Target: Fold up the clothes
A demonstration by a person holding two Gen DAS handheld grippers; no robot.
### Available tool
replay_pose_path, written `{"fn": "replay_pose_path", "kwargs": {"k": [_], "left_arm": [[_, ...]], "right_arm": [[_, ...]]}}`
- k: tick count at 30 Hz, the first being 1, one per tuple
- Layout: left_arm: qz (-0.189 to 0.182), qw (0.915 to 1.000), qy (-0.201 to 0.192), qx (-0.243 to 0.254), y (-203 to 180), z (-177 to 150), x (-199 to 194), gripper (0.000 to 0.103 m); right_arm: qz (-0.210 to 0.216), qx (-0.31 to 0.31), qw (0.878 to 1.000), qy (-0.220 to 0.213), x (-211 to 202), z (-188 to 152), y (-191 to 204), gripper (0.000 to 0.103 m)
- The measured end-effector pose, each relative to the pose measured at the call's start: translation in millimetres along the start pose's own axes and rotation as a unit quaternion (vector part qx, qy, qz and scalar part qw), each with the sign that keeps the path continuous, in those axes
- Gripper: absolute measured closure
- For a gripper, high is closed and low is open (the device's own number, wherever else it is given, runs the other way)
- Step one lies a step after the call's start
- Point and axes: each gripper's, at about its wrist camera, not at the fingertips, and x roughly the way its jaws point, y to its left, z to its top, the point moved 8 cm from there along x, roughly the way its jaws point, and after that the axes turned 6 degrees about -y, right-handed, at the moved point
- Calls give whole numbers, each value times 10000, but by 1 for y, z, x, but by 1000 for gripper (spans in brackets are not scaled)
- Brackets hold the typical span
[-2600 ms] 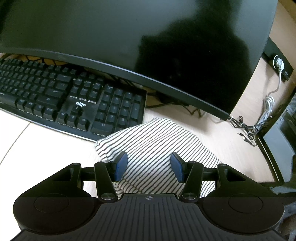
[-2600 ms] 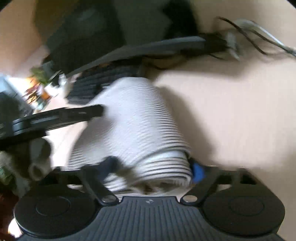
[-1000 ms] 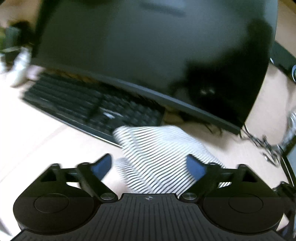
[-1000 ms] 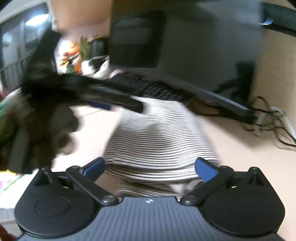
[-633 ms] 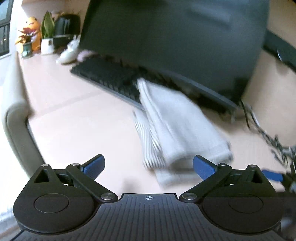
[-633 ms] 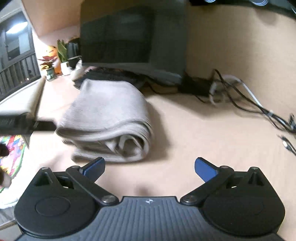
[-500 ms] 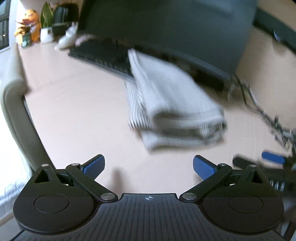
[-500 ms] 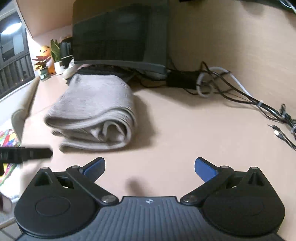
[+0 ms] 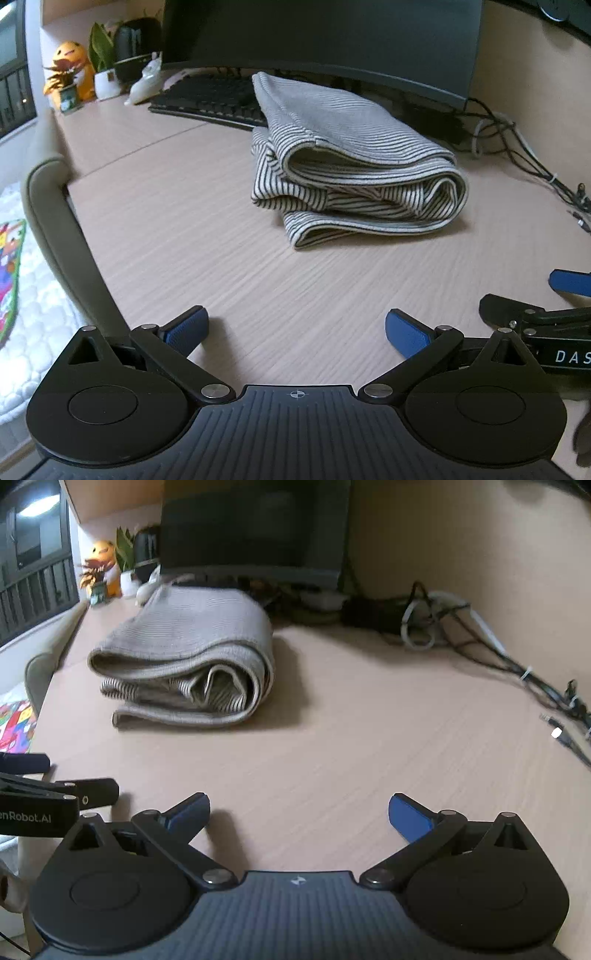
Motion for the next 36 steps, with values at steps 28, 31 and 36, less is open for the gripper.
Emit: {"fn": "replay_pose_path", "kwargs": {"k": [28, 31, 36], "left_arm": [[527, 9970, 90, -562, 9, -2, -6, 0], [604, 9970, 91, -465, 7, -4, -7, 0], [637, 9971, 102, -394, 5, -6, -10, 0]], "right_arm": [[177, -60, 9998, -71, -2, -4, 3, 0], [160, 4, 9998, -92, -2, -3, 2, 0], [139, 50, 9998, -108, -3, -3, 2, 0]]}}
